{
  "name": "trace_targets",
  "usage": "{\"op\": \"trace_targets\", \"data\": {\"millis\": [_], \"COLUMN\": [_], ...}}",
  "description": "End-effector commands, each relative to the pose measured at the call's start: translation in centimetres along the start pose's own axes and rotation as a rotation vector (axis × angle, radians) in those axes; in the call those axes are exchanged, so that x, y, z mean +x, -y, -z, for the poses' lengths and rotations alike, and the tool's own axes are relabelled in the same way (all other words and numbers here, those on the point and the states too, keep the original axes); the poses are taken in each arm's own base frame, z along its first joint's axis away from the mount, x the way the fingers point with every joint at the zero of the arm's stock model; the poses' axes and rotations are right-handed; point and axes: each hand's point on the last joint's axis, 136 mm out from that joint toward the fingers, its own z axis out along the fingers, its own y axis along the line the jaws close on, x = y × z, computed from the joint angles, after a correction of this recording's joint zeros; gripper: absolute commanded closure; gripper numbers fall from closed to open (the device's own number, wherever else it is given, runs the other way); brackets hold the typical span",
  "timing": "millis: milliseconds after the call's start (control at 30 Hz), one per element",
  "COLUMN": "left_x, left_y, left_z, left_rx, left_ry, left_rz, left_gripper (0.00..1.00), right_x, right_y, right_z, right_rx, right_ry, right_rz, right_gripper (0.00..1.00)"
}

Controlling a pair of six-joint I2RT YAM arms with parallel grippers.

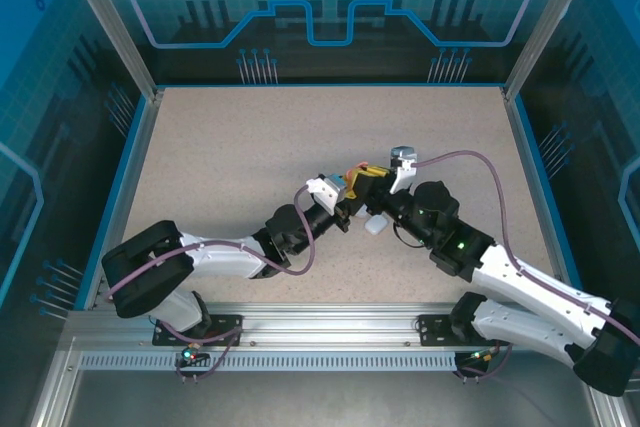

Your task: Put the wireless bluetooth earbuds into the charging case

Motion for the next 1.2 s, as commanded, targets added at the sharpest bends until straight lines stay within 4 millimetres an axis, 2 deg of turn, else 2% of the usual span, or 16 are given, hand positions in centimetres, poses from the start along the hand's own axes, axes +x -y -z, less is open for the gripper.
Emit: {"op": "trace_targets", "data": {"millis": [0,600,1167], "left_x": [-2.5,-2.6,-2.7], "left_y": [0.3,0.1,-0.2], "left_z": [-0.5,-0.5,-0.1], "left_rx": [-0.007,-0.016,-0.033], "left_ry": [0.087,0.104,0.117], "left_rz": [0.037,0.049,0.057], "left_gripper": [1.00,1.00,1.00], "right_x": [-0.3,1.2,3.0], "right_y": [-0.5,0.3,1.3], "right_z": [-0.2,-0.6,0.2], "right_rx": [-0.009,0.027,0.054], "right_ry": [0.025,-0.017,-0.069], "right_rz": [-0.016,-0.018,-0.027], "right_gripper": [0.75,0.74,0.74]}}
